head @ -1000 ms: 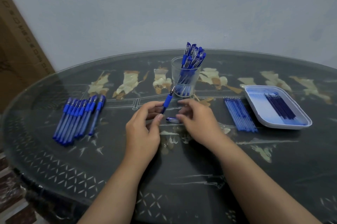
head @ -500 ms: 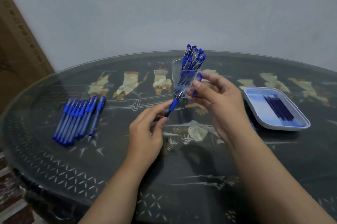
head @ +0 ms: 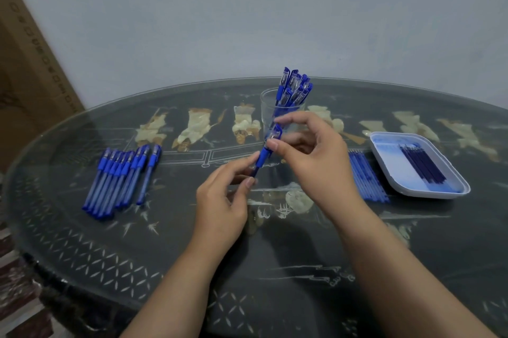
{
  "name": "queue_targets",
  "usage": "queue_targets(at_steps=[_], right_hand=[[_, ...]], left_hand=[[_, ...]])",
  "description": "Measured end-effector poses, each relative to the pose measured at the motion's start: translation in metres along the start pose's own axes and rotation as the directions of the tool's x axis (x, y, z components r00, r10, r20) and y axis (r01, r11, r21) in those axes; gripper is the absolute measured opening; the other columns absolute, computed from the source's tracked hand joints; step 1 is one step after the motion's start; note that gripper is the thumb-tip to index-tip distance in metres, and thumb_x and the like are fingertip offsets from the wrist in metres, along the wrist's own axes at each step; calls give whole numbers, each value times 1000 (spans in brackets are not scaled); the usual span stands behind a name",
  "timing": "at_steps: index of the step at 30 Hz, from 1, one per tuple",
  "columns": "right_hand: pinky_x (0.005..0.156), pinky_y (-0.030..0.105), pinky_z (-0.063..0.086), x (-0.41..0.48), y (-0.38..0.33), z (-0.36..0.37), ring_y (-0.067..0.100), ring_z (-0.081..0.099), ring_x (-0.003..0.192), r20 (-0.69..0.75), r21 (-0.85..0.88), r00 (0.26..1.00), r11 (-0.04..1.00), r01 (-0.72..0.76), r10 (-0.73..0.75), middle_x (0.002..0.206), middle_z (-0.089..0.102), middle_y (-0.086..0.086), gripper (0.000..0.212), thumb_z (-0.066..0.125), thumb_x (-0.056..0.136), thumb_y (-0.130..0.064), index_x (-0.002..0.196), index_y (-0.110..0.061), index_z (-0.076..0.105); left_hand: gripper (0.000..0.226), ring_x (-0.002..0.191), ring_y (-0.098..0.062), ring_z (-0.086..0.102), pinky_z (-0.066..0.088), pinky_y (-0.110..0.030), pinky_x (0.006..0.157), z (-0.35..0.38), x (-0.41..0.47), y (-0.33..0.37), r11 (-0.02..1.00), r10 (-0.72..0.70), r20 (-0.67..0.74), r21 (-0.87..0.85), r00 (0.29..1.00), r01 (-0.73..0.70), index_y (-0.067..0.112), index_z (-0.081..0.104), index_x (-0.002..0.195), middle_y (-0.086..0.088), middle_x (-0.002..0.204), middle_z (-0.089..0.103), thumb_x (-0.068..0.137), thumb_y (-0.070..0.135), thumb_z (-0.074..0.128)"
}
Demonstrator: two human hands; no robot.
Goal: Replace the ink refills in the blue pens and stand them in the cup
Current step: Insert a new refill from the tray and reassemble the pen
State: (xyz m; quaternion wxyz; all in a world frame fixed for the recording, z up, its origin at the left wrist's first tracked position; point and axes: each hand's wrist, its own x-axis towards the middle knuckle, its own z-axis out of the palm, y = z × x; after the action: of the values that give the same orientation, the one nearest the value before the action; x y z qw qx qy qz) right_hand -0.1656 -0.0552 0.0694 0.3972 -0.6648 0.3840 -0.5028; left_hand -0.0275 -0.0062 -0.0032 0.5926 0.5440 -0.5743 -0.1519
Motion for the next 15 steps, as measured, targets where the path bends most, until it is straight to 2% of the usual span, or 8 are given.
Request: queue_targets(at_steps=[3,9,15], right_hand=[[72,14,50,-1,1,4,1,67,75,-15,-72,996,993,89,-90,74,70,-9,26,75,83,-8,99,-27,66],[78,17,54,2,0,11,0,69,82,-6,-51,992,991,126,-126,89,72,-12,39,74,82,-2,77,-37,57],[76,16,53,1,3,13,2,69,83,-26,-61,989,988,144,-146,89,72,-10,39,73,84,-4,80,-39,58]], left_hand=[[49,89,-12,69,50,-12,76,0,0,-1,998,-33,-15,-51,999,32,29,67,116,1,101,69,87,-10,61],[52,86,-9,69,51,-13,76,0,0,-1,992,-80,-40,-96,996,76,36,67,109,-1,99,70,87,-10,61],[54,87,-11,70,51,-13,77,0,0,0,988,-96,-31,-125,995,91,40,66,109,1,99,70,87,-10,60]])
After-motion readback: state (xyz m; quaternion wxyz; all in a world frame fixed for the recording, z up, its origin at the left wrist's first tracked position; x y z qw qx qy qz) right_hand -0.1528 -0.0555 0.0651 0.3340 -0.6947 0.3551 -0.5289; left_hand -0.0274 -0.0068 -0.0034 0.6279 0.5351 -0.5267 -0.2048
